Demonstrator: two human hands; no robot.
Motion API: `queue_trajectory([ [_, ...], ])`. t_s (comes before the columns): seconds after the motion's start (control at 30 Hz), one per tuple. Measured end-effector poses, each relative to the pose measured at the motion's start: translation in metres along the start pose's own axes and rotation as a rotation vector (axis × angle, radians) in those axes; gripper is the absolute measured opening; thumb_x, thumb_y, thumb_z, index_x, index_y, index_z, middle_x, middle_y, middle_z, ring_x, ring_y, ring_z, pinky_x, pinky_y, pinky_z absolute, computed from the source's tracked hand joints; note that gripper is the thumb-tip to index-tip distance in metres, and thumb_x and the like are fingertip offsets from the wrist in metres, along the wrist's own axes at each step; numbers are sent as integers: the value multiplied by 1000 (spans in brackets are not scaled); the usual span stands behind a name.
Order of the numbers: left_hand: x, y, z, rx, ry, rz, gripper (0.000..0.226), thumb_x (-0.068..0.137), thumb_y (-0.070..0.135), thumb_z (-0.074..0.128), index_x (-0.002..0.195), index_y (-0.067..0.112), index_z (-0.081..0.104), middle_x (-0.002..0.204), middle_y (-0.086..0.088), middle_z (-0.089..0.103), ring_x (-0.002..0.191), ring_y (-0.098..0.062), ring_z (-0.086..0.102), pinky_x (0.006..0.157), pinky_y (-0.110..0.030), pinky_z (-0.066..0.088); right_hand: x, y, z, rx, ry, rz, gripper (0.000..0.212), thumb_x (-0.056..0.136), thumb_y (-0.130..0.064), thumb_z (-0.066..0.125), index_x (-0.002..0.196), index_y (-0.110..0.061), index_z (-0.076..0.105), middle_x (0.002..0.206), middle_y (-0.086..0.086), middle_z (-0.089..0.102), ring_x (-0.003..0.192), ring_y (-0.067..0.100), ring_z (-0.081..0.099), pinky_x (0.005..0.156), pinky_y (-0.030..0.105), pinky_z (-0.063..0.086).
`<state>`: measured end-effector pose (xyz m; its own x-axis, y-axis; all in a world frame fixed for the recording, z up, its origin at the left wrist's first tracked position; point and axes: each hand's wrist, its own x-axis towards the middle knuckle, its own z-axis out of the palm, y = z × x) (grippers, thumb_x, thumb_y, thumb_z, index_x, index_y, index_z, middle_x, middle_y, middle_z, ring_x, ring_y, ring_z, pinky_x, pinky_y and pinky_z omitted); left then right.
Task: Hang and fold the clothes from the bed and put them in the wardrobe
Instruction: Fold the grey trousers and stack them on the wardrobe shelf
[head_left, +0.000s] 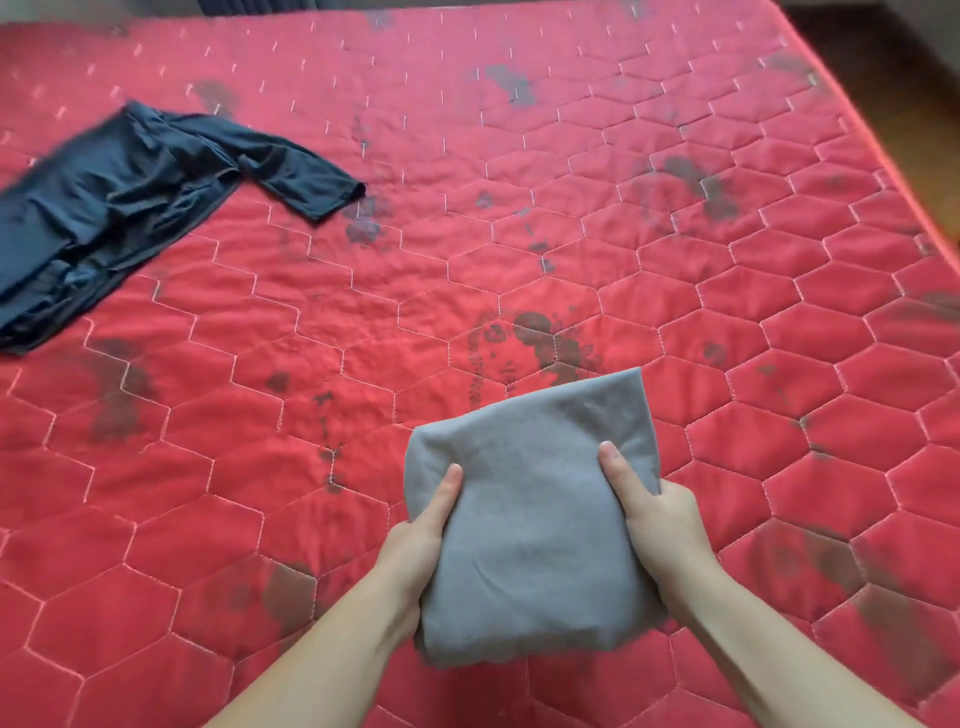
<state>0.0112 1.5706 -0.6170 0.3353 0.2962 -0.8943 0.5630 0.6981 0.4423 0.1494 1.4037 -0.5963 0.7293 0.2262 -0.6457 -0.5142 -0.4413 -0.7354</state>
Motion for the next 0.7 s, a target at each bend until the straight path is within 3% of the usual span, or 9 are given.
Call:
queue_trajectory([
  [0.17,-86,70,-20,-201,-52,166,111,34,74,85,118,3,66,110,-18,72,100,-39,69,96,-54,51,-56,-92,21,27,-30,-97,45,69,-67,69,69,-23,77,68,-7,74,59,8,70,47,18,49],
  [0.27,-160,131,-32,-253,-197,295,88,56,62,83,120,3,66,117,-21,68,109,-38,65,101,-55,47,-98,-164,28,-11,-55,-104,62,65,-71,68,77,-12,77,73,-3,75,71,18,72,69,32,56],
  [0.33,-212,166,-44,-241,-257,386,80,63,59,80,121,6,67,119,-20,68,111,-37,65,102,-52,47,-132,-211,33,-24,-116,-132,69,60,-74,67,85,-11,76,76,0,76,77,22,71,75,36,55],
  [0.47,-313,206,-82,-224,-318,521,71,66,65,78,116,14,72,117,-17,69,108,-33,67,94,-45,53,-205,-288,45,-25,-385,-101,74,57,-68,73,100,-8,74,95,15,75,87,34,72,88,46,54],
  [0.57,-370,204,-129,-298,-255,588,70,60,68,80,107,16,77,114,-16,71,103,-31,70,77,-39,58,-253,-326,66,-24,-691,-74,64,64,-62,73,102,-11,77,111,20,70,99,37,69,79,46,58],
  [0.7,-427,172,-198,-448,-73,715,53,62,63,70,94,21,80,109,-15,73,96,-26,72,63,-31,59,-309,-346,117,-46,-956,-55,51,62,-46,76,96,-8,78,109,21,70,92,36,71,65,41,59],
])
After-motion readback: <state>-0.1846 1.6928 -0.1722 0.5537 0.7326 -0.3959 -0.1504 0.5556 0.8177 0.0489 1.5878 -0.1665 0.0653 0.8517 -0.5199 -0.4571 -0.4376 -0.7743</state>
